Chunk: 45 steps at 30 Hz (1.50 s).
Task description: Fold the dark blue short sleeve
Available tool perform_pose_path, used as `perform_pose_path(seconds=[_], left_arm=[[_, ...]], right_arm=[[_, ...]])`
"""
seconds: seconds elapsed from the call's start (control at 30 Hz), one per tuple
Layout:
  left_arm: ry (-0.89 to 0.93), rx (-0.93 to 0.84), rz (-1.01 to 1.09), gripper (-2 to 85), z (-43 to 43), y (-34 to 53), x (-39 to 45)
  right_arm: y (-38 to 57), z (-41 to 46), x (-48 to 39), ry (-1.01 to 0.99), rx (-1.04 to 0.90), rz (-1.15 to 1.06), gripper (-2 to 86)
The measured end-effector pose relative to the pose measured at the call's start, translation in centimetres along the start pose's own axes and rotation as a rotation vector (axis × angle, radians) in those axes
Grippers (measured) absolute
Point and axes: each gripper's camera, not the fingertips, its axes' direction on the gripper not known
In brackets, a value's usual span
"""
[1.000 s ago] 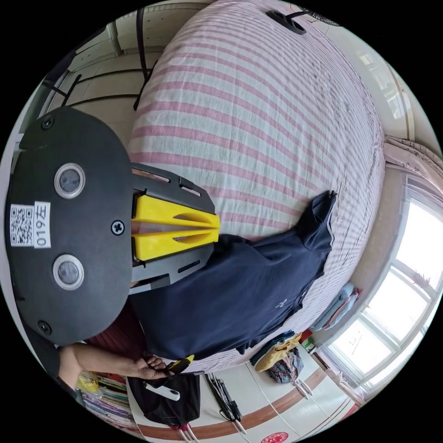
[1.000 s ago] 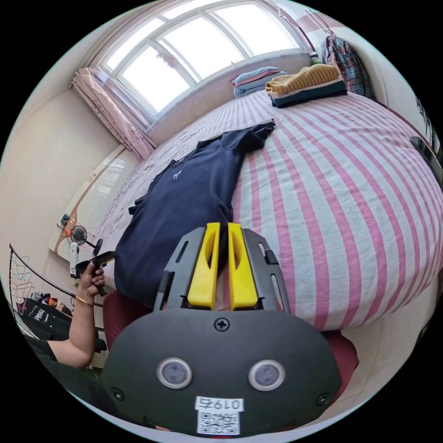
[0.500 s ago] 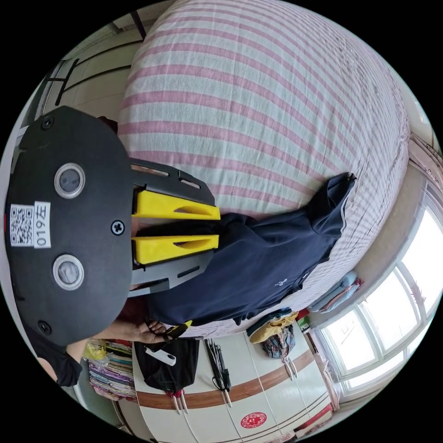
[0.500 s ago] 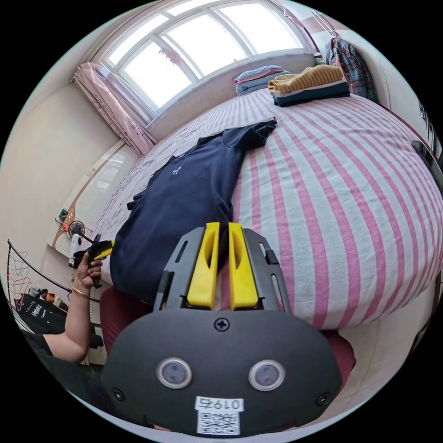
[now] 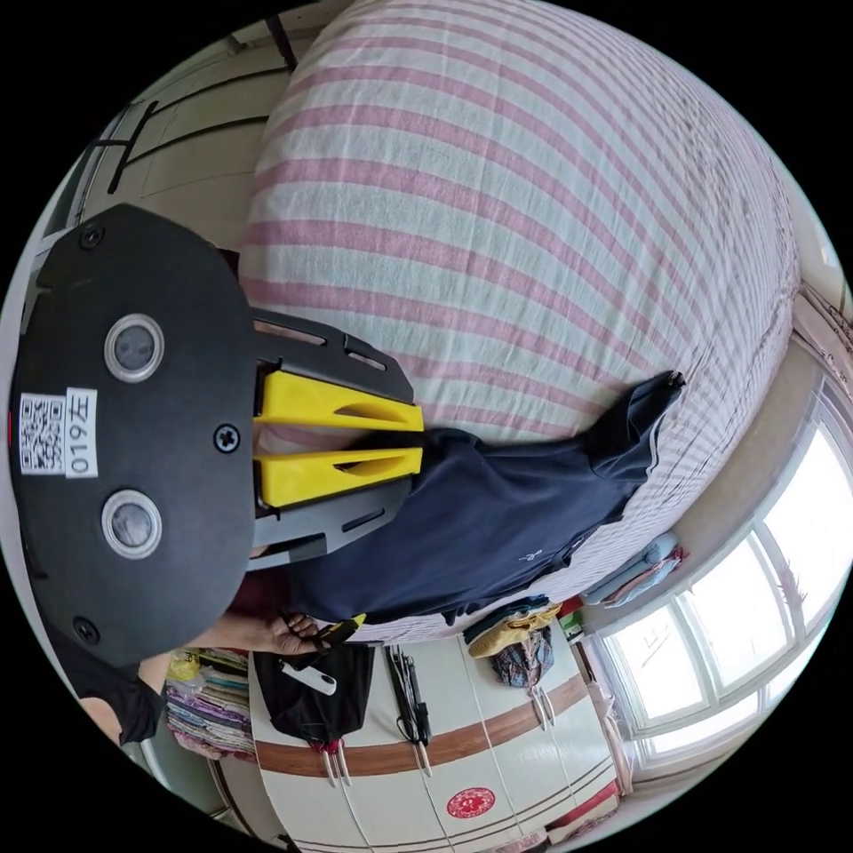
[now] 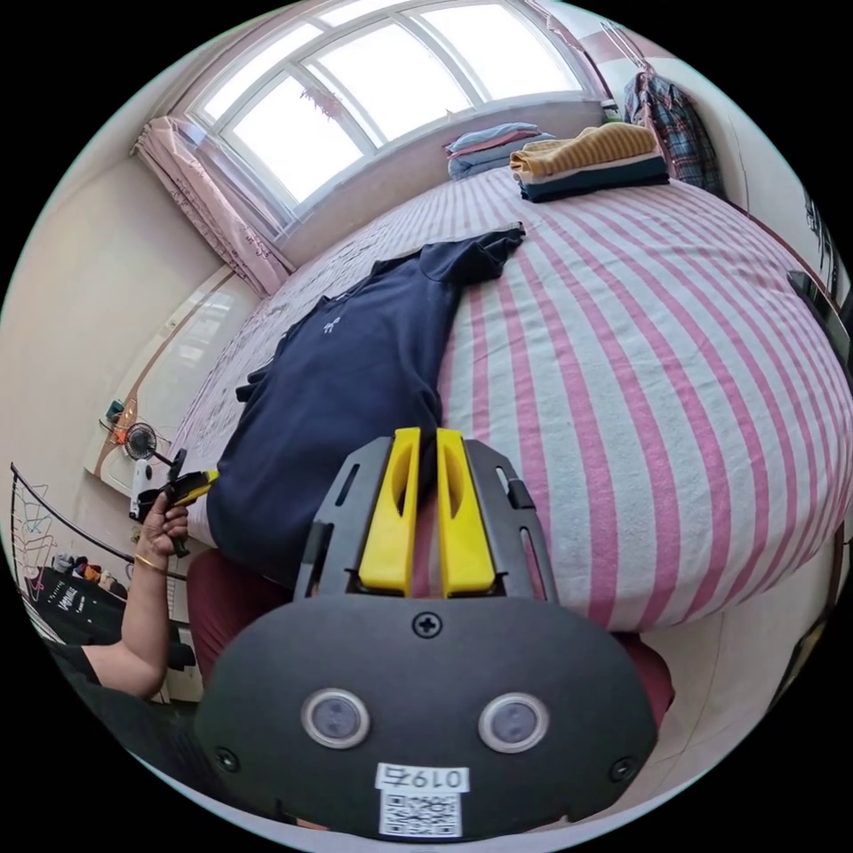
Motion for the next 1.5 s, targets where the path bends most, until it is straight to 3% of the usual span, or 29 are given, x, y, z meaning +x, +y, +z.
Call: perform_pose_path(seconds=[0.2,0.4,0.57,0.67,0.8,1.1,1.3,1.5], left_arm=[[0.045,0.041,0.005,1.3,-2.4,1.2,-0.7],[0.256,0.145,0.063,1.4,-3.5,4.7,0.4],[0.036,0.139,0.073,1.7,-1.6,6.6,3.2],[0.000,0.099,0.069,2.5,0.3,6.9,3.7],[-0.029,0.094,0.060,2.5,1.7,6.8,3.5],[0.052,0.083,-0.001,1.2,2.8,6.8,0.0],[0.047,0.055,0.041,1.2,3.0,6.9,-0.9],[0.073,0.187,0.043,1.1,0.0,6.2,-2.4]], right_arm=[[1.4,-1.6,0.3,-0.062,0.043,0.012,5.6],[3.5,-3.6,-0.4,-0.143,0.117,0.027,7.6],[3.8,-2.9,-3.1,-0.086,0.040,-0.015,10.8],[4.2,-2.3,-4.0,-0.032,0.027,-0.007,10.4],[4.8,-2.6,-4.8,-0.057,0.037,0.007,3.6],[5.5,-3.0,-7.0,-0.016,0.022,-0.008,-0.1],[5.3,-4.0,-10.3,0.019,0.016,-0.127,6.9],[2.3,-8.1,-10.4,0.029,0.098,-0.146,10.0]])
